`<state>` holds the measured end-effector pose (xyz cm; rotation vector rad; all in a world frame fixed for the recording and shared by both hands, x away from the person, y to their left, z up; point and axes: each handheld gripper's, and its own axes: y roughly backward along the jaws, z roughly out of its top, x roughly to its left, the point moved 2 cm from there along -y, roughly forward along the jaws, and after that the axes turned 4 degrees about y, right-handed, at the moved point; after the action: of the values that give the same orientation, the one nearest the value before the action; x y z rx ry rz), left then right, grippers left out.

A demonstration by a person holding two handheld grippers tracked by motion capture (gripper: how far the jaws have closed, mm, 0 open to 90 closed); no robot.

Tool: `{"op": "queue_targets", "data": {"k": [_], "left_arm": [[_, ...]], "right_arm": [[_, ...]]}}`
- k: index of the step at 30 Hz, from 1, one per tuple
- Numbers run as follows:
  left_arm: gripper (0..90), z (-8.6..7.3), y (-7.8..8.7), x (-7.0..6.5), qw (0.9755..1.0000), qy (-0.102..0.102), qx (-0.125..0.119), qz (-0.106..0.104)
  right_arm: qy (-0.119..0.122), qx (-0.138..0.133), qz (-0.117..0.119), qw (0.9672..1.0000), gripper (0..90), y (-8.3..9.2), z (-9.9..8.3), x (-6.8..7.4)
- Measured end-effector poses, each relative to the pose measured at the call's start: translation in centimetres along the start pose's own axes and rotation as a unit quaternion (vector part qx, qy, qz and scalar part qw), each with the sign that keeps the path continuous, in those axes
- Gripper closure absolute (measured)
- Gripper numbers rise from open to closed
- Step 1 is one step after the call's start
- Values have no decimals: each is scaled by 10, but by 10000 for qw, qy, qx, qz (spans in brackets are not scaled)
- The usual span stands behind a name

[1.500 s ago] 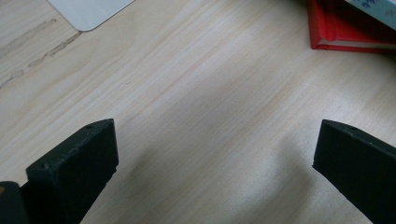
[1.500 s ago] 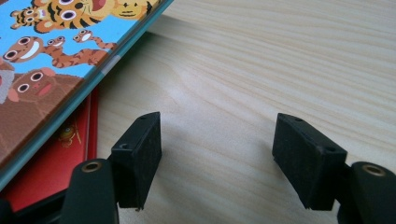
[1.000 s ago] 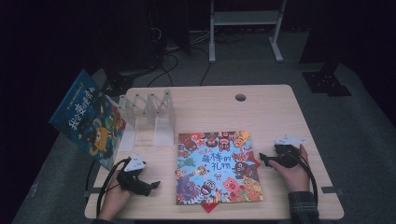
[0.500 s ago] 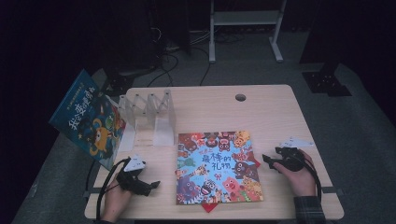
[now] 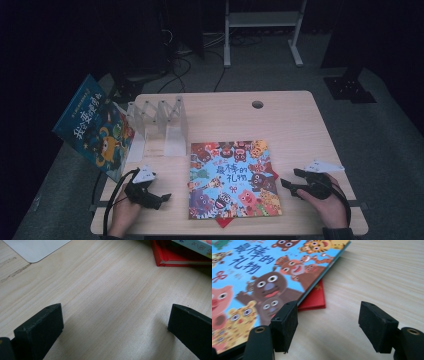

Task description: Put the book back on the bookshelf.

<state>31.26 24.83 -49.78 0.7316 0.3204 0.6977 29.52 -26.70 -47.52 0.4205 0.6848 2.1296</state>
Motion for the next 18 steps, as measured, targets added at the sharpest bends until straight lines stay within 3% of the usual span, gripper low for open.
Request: {"op": "queue_targets", "data": {"k": [18], "left_arm": [[0, 0, -1, 1, 10000, -2, -13, -5]], "right_arm": [[266, -13, 369, 9990, 281, 22, -13, 34]]}}
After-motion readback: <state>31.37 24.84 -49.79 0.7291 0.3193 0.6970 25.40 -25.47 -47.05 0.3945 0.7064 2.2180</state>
